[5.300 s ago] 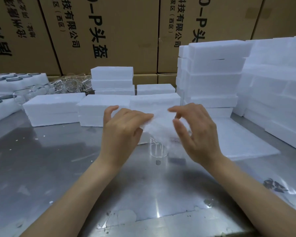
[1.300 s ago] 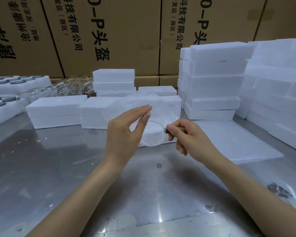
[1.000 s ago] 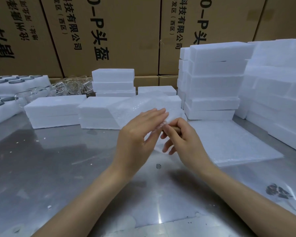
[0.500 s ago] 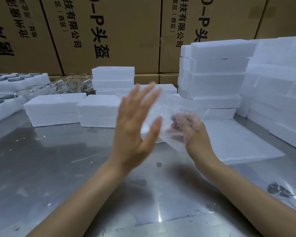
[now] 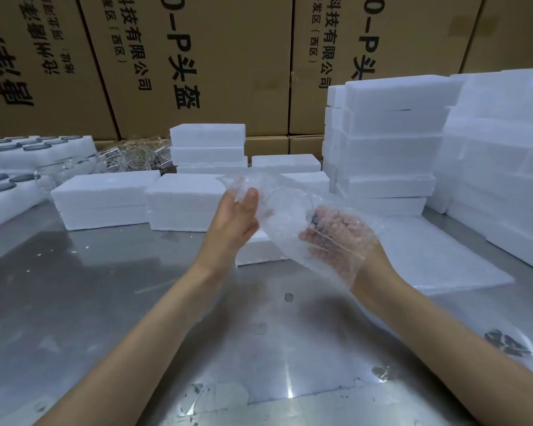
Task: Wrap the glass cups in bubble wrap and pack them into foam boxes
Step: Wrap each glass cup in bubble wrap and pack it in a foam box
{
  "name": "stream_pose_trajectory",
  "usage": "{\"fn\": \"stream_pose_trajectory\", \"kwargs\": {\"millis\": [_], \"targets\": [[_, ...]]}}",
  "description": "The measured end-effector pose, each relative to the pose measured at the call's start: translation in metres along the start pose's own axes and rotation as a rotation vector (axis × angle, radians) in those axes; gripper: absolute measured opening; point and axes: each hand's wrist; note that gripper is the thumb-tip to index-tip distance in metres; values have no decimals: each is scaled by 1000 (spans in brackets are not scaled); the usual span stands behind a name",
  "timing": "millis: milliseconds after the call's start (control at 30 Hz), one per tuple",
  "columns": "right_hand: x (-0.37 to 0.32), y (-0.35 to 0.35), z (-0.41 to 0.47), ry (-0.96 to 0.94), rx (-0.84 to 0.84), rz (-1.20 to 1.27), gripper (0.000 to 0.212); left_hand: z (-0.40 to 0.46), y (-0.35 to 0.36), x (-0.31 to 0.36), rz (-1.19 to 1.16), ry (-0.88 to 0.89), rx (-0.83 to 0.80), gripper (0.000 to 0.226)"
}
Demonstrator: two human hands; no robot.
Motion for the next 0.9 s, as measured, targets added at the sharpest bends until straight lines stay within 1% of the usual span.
{"fn": "stream_pose_trajectory", "kwargs": {"millis": [67,167,233,267,300,333,367,400,467,500,567,633,667,700,767,833,900], "targets": [[0,0,-3,48,-66,58,35,-2,5,-4,-42,-69,-53,54],[-1,2,-11,19,-204,173,60,-4,9,-10,-76,-120,-151,58],[-1,3,-15,-4,-242,176,64,-3,11,-9,-108,-152,-169,59],[-1,3,-15,-4,-231,176,62,-3,11,-7,-116,-177,-175,53],[-1,2,-14,-1,-205,171,54,-2,10,-6,-118,-196,-187,46],[-1,1,-13,-4,-174,157,42,-1,9,-6,-117,-207,-201,43],[-1,0,-13,-10,-141,139,32,-1,8,-6,-115,-205,-210,47],[-1,0,-12,-17,-118,121,27,-2,7,-7,-120,-200,-212,58],[-1,1,-11,-29,-96,98,26,-1,4,-7,-114,-202,-220,81],[0,1,-11,-23,-83,98,26,0,2,-7,-78,-200,-217,86],[-1,-1,-9,-17,-40,66,23,1,0,-5,20,-173,-175,77],[-2,-2,-9,-35,6,16,17,2,-1,-1,40,-142,-52,66],[-1,-3,-8,-38,13,14,17,2,-3,1,32,-129,16,66],[-1,-5,-7,-37,23,5,18,1,-4,3,42,-102,63,71],[-1,-6,-5,-14,74,-62,21,-1,-5,8,116,-2,91,78],[1,-7,-3,12,108,-98,21,-4,-3,12,160,108,87,68],[2,-7,-2,36,143,-105,23,-7,0,15,160,148,60,57]]}}
Point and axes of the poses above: each hand's wrist, its own z-axis towards the middle knuckle, its own y-axis out of the palm, x = y × z, and after that the axes turned 14 degrees about y, right-handed
